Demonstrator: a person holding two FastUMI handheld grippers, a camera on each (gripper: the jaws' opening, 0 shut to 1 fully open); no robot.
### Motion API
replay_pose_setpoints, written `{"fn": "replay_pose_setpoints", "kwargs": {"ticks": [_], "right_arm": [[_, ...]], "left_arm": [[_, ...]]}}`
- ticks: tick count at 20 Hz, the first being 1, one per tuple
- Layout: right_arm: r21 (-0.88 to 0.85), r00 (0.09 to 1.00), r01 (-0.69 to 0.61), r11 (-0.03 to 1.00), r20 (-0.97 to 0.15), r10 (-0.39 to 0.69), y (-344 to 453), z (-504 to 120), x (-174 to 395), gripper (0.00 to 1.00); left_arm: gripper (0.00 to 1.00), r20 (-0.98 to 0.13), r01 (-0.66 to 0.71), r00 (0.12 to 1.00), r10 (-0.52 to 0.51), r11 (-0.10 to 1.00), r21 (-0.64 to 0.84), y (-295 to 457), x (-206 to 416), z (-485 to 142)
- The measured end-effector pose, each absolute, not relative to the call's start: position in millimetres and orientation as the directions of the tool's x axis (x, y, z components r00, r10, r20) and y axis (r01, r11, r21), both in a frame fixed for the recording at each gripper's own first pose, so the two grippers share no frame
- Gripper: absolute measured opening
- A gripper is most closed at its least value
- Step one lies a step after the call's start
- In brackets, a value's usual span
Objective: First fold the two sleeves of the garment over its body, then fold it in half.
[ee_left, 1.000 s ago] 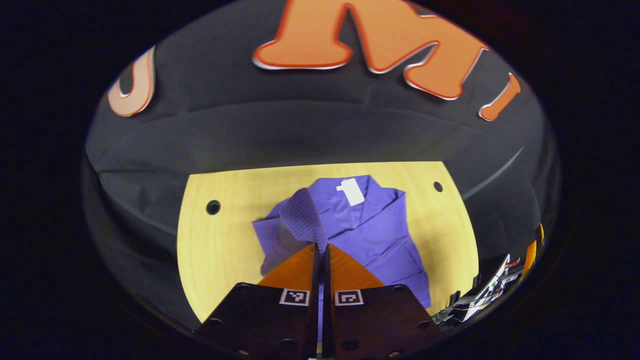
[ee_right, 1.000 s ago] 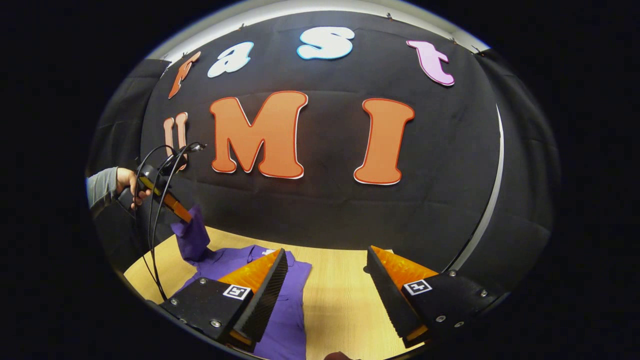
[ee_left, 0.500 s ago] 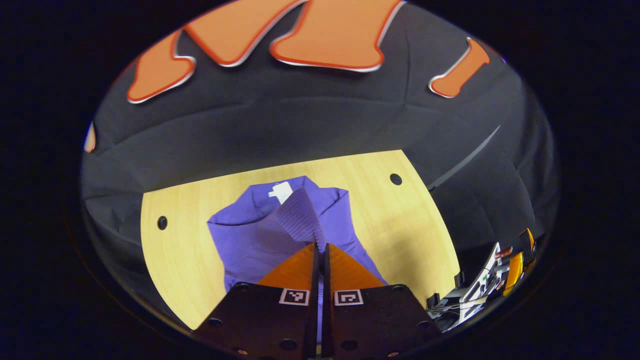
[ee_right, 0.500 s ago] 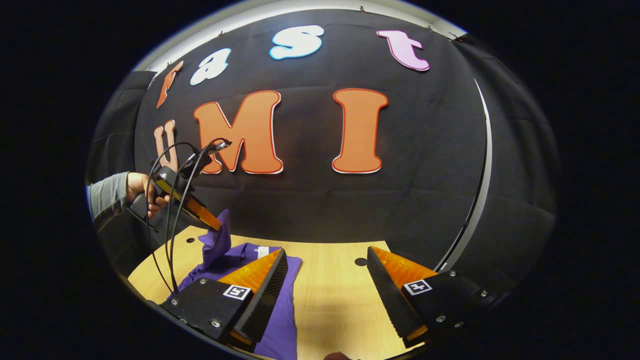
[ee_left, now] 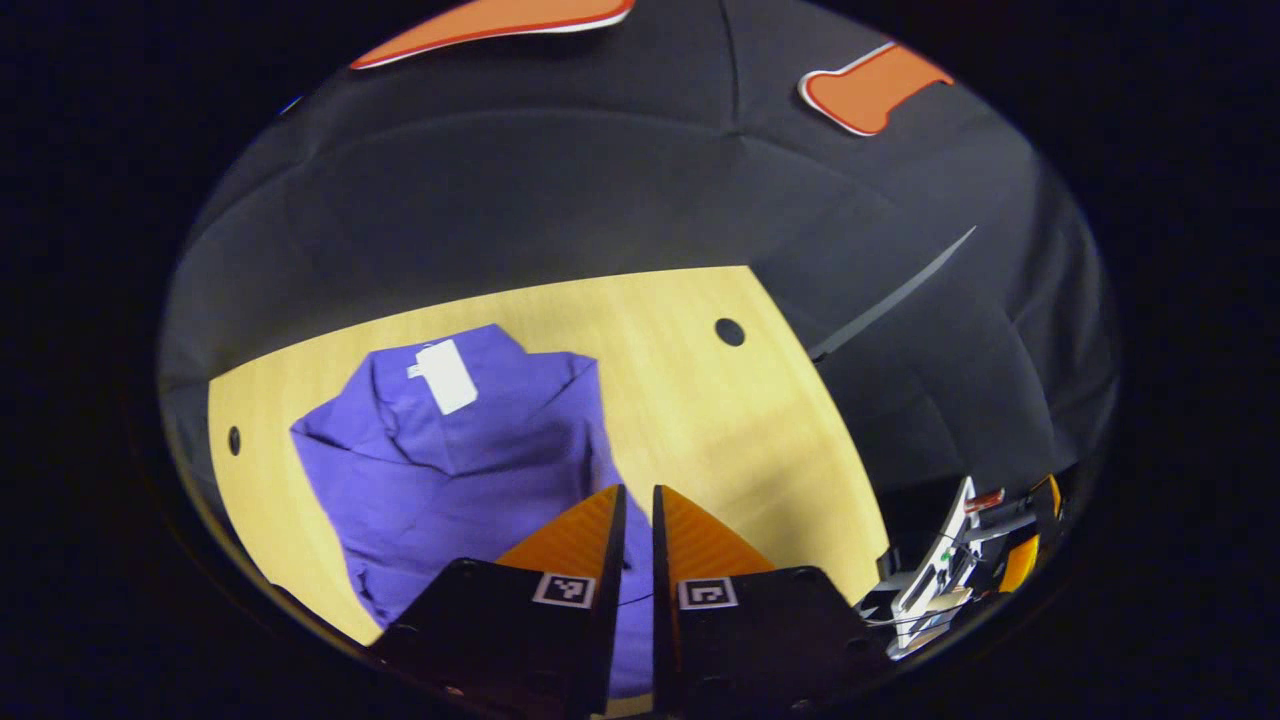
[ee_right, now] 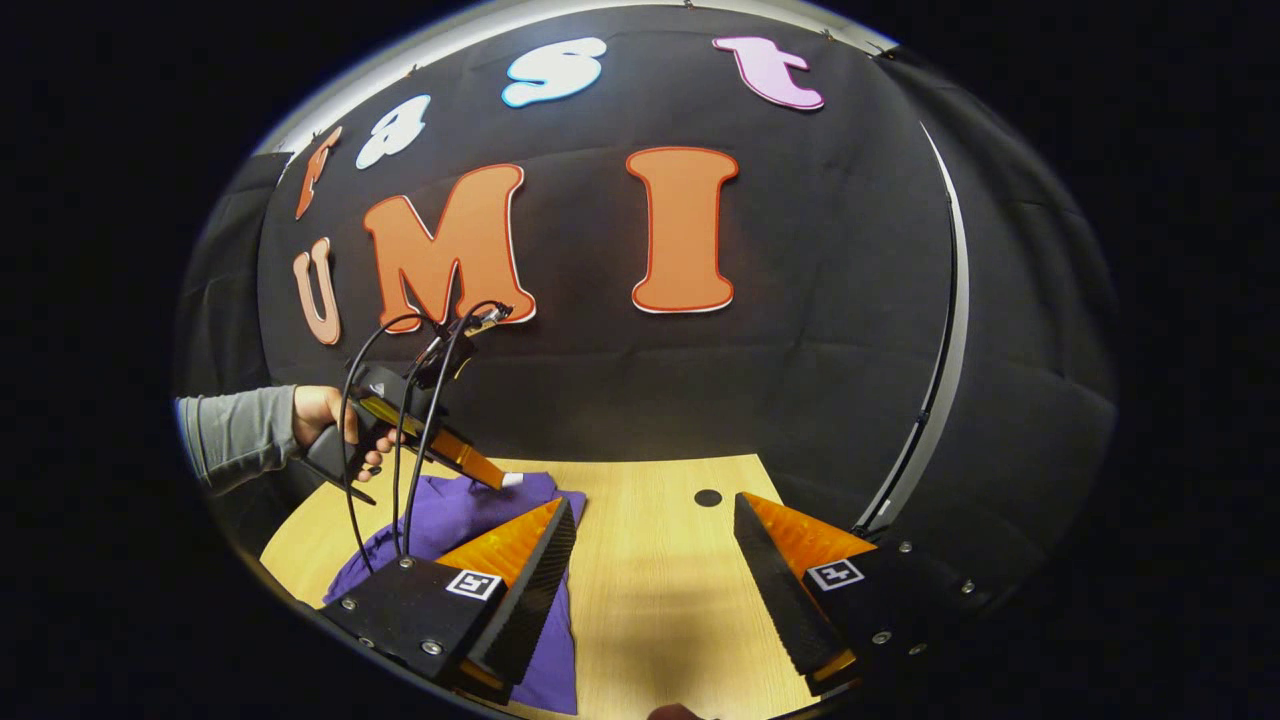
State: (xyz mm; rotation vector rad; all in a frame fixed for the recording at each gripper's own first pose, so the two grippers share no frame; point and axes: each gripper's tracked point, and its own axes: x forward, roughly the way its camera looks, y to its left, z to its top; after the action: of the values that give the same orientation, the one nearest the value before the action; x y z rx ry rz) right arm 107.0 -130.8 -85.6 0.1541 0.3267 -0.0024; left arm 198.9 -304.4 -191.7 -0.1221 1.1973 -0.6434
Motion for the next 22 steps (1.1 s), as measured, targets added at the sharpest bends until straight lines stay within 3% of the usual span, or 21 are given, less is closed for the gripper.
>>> {"fn": "replay_pose_setpoints", "kwargs": {"ticks": [1, 5, 7, 8, 10, 16, 22], "right_arm": [[0.152, 0.945, 0.028, 0.988, -0.326, 0.024, -132.4, -88.3, 106.1, 0.95], [0.148, 0.939, 0.023, 0.989, -0.344, 0.029, -133.1, -95.8, 100.9, 0.95], [0.135, 0.934, 0.01, 0.991, -0.356, 0.039, -125.1, -99.5, 101.8, 0.95], [0.131, 0.93, 0.001, 0.991, -0.365, 0.048, -118.0, -101.4, 103.2, 0.95], [0.125, 0.924, -0.016, 0.992, -0.377, 0.063, -101.5, -103.1, 106.7, 0.95], [0.113, 0.897, -0.083, 0.99, -0.424, 0.124, -48.5, -115.2, 105.0, 0.95], [0.09, 0.843, -0.126, 0.988, -0.515, 0.155, -9.7, -149.2, 90.7, 0.95]], "left_arm": [[0.21, -0.814, 0.409, 0.217, -0.539, 0.807, -0.425, -309.6, 199.2, -190.6], [0.31, -0.786, 0.465, 0.272, -0.555, 0.791, -0.398, -300.7, 196.7, -177.6], [0.51, -0.755, 0.487, 0.351, -0.554, 0.797, -0.358, -278.8, 195.9, -163.5], [0.7, -0.74, 0.486, 0.39, -0.548, 0.805, -0.34, -264.3, 195.6, -156.9], [0.87, -0.72, 0.464, 0.468, -0.513, 0.835, -0.294, -227.2, 191.6, -141.1], [0.96, -0.676, 0.353, 0.655, -0.339, 0.927, -0.122, -97.1, 162.7, -116.7], [0.97, -0.682, 0.23, 0.702, -0.202, 0.972, -0.05, 3.8, 106.1, -137.7]]}}
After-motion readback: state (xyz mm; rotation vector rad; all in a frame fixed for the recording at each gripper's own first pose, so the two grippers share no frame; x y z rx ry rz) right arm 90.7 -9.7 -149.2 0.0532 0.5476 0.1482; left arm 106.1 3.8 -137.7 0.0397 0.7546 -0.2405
